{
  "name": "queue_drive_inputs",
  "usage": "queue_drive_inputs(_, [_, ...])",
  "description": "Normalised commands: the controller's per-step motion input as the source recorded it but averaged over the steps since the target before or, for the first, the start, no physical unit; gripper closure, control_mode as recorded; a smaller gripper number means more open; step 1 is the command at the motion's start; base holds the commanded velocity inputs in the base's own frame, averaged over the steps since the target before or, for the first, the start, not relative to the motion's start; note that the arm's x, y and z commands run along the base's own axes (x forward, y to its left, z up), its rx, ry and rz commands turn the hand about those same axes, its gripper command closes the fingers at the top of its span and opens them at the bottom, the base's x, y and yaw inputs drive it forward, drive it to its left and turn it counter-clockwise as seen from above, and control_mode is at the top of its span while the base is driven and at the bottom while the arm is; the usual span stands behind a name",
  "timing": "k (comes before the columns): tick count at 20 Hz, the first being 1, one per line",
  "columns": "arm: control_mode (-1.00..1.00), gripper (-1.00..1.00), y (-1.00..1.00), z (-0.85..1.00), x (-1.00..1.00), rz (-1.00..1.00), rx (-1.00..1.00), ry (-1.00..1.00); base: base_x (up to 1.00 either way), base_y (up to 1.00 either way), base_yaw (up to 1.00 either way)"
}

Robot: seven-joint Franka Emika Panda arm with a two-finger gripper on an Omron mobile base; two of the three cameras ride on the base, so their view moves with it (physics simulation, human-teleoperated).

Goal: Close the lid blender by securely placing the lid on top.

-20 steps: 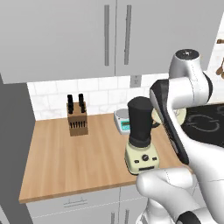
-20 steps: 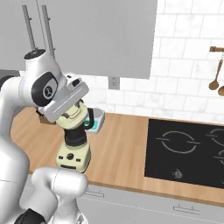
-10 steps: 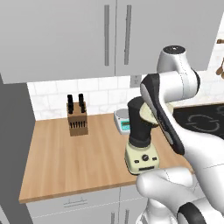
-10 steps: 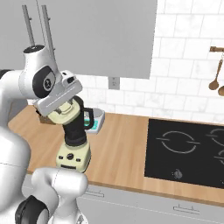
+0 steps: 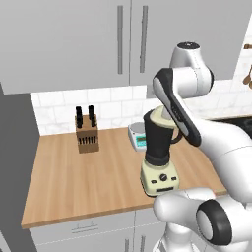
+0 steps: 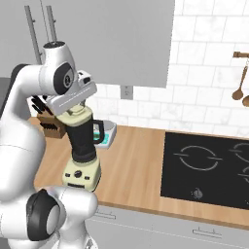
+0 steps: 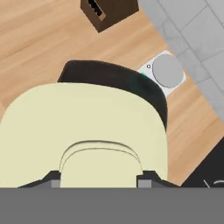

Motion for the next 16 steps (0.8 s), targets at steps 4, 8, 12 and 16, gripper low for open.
queue_drive_inputs(4, [-1.0,1.0,0.23,-0.19,0.4,0.0,0.0,0.0,0.0,0.0,0.0])
queue_drive_inputs(8, [-1.0,1.0,0.19,-0.09,0.15,0.0,0.0,-0.06,0.0,0.0,0.0])
queue_drive_inputs(12, [-1.0,1.0,0.1,-0.02,0.24,0.0,0.0,-0.09,0.0,0.0,0.0])
queue_drive_inputs(16, [-1.0,1.0,0.0,-0.13,0.07,0.0,-0.01,-0.18,0.0,0.0,0.0])
